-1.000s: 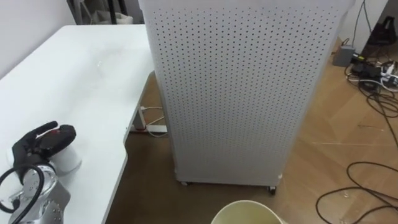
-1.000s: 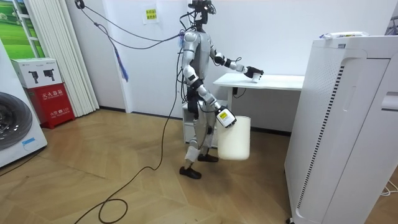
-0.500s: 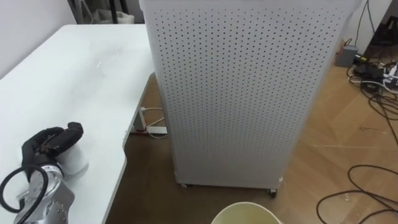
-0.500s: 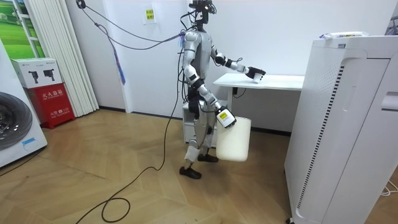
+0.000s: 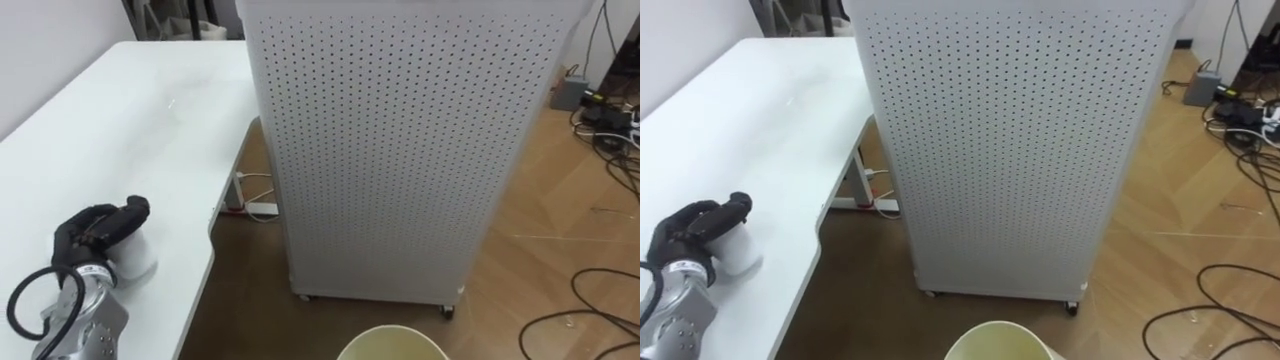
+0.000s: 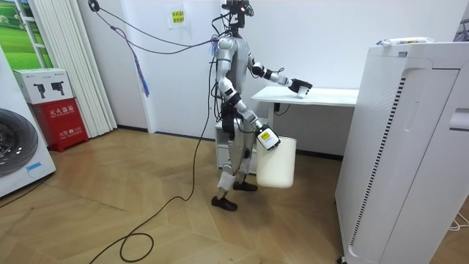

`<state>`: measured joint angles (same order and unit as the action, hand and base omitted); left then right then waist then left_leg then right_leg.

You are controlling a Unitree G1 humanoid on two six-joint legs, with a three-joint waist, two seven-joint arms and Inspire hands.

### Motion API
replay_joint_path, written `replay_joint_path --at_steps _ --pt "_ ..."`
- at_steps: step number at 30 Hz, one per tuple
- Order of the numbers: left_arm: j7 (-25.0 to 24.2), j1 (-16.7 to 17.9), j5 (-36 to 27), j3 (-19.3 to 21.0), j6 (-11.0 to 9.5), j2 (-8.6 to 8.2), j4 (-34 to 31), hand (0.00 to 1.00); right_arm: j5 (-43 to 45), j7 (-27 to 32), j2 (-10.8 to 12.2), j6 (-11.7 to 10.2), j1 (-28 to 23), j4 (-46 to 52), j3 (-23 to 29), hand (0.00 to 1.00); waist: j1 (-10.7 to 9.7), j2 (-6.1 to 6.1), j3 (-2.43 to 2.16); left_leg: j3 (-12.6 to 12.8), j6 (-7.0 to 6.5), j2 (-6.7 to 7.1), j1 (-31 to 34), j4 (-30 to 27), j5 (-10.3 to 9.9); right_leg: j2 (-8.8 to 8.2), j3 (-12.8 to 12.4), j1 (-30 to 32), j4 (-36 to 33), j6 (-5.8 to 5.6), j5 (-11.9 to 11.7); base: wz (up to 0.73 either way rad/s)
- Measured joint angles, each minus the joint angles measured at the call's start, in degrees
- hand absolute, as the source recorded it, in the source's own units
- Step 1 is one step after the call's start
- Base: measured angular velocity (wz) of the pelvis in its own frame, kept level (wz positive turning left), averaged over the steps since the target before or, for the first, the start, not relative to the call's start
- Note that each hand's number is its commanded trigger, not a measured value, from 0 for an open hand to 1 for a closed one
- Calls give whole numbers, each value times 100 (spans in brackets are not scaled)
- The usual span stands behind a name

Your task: Pick garbage

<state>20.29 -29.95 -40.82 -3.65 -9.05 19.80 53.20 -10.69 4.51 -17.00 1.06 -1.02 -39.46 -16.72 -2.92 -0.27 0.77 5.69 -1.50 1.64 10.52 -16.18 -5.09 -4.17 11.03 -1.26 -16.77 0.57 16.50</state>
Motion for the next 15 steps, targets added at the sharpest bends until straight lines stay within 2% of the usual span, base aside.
replay_joint_path --at_steps 3,7,10,14,15 --pt "-11 260 98 -8 2 -303 -729 100 58 56 18 0 69 -12 -2 100 118 31 2 -6 -14 -13 95 8 10 21 13 27 92 -5 -64 2" --pt "-94 946 300 -517 11 -647 -2181 100 356 222 162 1 304 -24 -5 100 154 27 3 -11 -49 2 95 53 38 -17 19 37 124 -37 -93 0" --pt "-295 1110 329 -904 39 -779 -2669 100 356 285 241 1 476 17 -8 100 160 11 6 4 -50 0 98 71 38 -21 10 66 137 -49 -101 -1" --pt "-561 1278 371 -1076 119 -800 -3230 100 477 291 249 -37 482 241 -2 100 147 6 2 26 -51 -3 118 76 39 -16 6 96 137 -48 -101 -3" --pt "-691 1291 495 -1088 152 -848 -3390 100 486 288 251 -37 482 258 -3 100 160 3 -1 32 -51 -8 121 75 39 -17 4 103 131 -48 -101 0"
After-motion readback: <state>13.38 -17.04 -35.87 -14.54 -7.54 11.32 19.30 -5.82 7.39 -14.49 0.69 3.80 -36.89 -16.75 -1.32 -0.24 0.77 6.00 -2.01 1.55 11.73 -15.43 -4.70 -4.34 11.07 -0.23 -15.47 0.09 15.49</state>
